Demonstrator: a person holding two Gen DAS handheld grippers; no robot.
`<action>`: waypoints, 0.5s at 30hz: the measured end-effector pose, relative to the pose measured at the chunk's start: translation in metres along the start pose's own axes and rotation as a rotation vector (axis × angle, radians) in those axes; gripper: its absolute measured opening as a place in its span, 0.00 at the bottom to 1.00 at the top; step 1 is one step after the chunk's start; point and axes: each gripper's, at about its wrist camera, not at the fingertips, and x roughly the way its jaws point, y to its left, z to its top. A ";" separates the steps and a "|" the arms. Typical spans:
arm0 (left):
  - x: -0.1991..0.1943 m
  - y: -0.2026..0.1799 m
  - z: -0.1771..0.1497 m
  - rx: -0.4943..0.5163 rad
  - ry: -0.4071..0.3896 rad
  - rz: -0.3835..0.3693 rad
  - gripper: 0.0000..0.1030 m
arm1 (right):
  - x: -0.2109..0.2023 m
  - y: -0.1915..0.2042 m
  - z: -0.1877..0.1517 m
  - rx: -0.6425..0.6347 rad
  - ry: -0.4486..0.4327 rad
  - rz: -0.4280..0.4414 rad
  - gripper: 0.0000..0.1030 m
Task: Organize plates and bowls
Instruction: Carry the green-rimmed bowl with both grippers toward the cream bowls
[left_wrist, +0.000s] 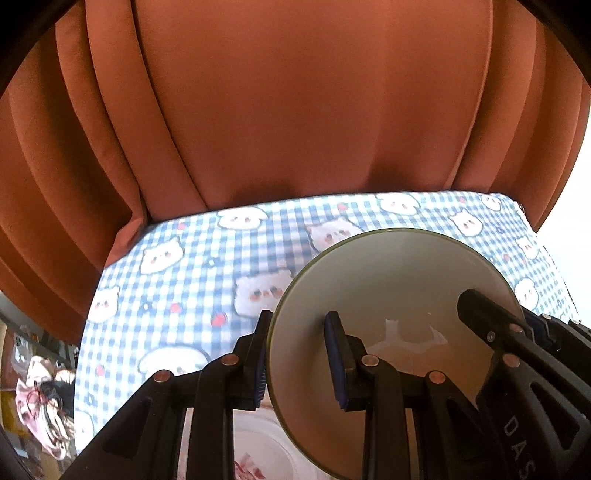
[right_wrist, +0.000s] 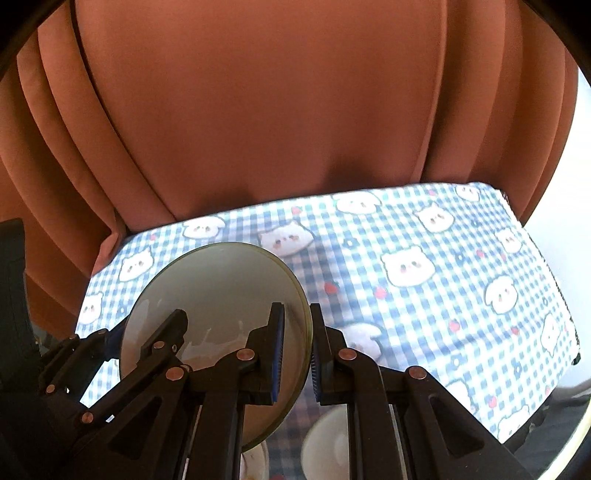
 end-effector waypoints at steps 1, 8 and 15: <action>-0.002 -0.005 -0.004 -0.004 0.007 0.002 0.26 | -0.002 -0.006 -0.005 0.002 0.007 0.005 0.15; -0.018 -0.041 -0.031 -0.039 0.026 0.021 0.26 | -0.016 -0.046 -0.030 -0.035 0.027 0.027 0.15; -0.025 -0.070 -0.061 -0.088 0.034 0.044 0.26 | -0.024 -0.081 -0.053 -0.079 0.029 0.057 0.15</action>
